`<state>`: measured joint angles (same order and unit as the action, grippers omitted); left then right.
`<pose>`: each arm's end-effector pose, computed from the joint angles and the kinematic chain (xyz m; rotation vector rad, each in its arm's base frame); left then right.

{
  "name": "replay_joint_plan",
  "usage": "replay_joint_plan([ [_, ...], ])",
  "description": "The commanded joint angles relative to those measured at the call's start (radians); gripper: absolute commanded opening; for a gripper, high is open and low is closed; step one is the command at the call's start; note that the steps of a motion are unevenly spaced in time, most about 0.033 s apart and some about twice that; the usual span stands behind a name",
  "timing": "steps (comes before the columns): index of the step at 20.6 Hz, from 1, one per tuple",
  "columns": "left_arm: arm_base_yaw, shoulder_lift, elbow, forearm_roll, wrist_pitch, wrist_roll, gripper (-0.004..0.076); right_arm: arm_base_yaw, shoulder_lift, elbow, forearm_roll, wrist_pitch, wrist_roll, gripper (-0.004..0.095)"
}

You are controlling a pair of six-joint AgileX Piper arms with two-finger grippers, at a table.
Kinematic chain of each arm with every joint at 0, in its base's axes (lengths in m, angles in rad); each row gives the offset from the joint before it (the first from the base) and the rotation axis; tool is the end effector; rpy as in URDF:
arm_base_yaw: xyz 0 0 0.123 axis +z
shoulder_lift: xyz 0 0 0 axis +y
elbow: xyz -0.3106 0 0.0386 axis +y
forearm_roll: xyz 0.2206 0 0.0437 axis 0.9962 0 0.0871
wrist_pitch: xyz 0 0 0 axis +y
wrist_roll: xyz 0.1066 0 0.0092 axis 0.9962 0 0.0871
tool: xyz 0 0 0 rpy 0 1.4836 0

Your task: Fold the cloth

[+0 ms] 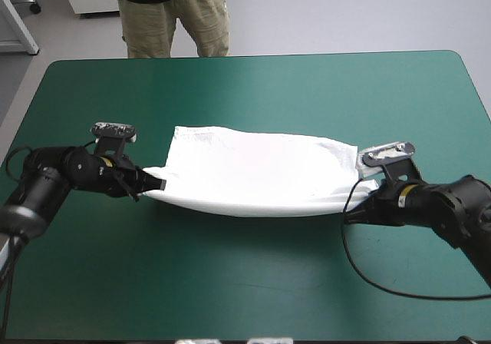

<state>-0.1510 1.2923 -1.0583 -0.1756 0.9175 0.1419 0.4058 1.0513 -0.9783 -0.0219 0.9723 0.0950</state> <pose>0.2236 -0.0491 0.3313 0.2913 2.6122 -0.2231 0.1514 0.0629 0.3517 -0.4010 2.5055 0.1718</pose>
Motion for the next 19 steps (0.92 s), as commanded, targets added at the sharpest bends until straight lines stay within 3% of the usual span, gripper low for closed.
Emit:
replay_joint_plan([
  [1, -0.005, 0.105, -0.159, -0.012, -0.054, -0.016, -0.0009, -0.059, 0.080, -0.094, -0.015, -0.088, -0.045, -0.0017],
  [3, -0.005, 0.193, -0.241, -0.012, -0.054, -0.019, -0.0009, -0.120, 0.145, -0.128, 0.015, -0.123, -0.095, -0.0017],
  [6, -0.005, 0.383, -0.464, -0.024, -0.056, -0.043, -0.0009, -0.257, 0.309, -0.208, 0.232, -0.180, -0.310, -0.0017],
  [8, -0.005, 0.472, -0.563, -0.051, -0.056, -0.043, -0.0009, -0.296, 0.407, -0.262, 0.315, -0.198, -0.384, -0.0017],
  [15, -0.005, 0.644, -0.673, -0.049, -0.096, -0.049, -0.0009, -0.359, 0.656, -0.462, 0.327, -0.212, -0.391, -0.0005],
  [17, -0.005, 0.657, -0.675, -0.060, -0.114, -0.050, -0.0009, -0.374, 0.676, -0.483, 0.346, -0.198, -0.407, 0.0060],
  [19, -0.005, 0.661, -0.675, -0.060, -0.115, -0.044, 0.0006, -0.374, 0.678, -0.483, 0.348, -0.192, -0.413, 0.0192],
])
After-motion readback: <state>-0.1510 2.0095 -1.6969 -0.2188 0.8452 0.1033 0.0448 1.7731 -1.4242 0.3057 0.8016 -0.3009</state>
